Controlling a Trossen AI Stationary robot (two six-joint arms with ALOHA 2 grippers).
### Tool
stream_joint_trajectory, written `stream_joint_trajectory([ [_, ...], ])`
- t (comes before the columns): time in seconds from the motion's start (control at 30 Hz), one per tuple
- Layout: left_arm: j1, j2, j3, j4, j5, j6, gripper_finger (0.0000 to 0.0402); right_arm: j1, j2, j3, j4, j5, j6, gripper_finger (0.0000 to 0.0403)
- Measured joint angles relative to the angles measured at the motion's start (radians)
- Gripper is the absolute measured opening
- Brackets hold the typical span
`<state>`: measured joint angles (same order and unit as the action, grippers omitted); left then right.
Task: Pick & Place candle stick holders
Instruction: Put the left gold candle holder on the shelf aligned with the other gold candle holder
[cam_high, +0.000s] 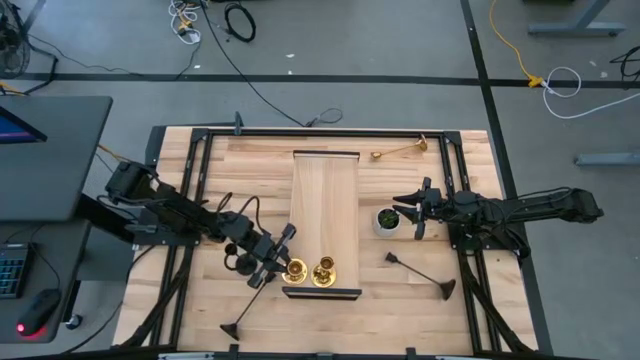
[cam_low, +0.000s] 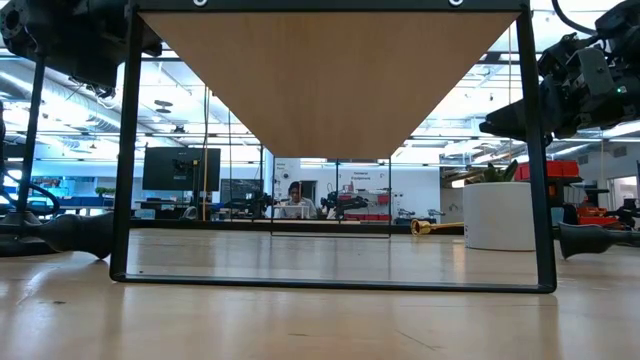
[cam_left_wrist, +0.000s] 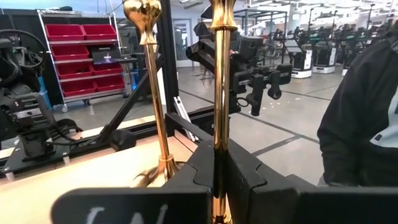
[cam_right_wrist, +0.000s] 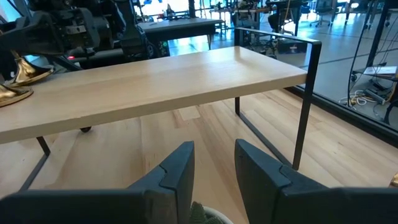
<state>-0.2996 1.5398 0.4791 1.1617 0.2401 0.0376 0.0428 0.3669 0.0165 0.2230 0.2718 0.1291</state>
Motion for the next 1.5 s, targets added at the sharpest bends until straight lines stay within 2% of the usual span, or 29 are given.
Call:
stream_joint_trajectory([
  [0.8,-0.001,0.005,0.000,0.009,0.016,0.002,0.0014,0.000,0.000,0.000,0.000,0.000,0.000,0.0114],
  [1.27,-0.013,0.005,0.001,-0.006,-0.065,-0.005,0.0014,0.000,0.000,0.000,0.000,0.000,0.000,0.0114],
  [1.5,-0.030,0.006,0.001,0.000,-0.060,0.010,0.0014,0.000,0.000,0.000,0.000,0.000,0.000,0.0114],
])
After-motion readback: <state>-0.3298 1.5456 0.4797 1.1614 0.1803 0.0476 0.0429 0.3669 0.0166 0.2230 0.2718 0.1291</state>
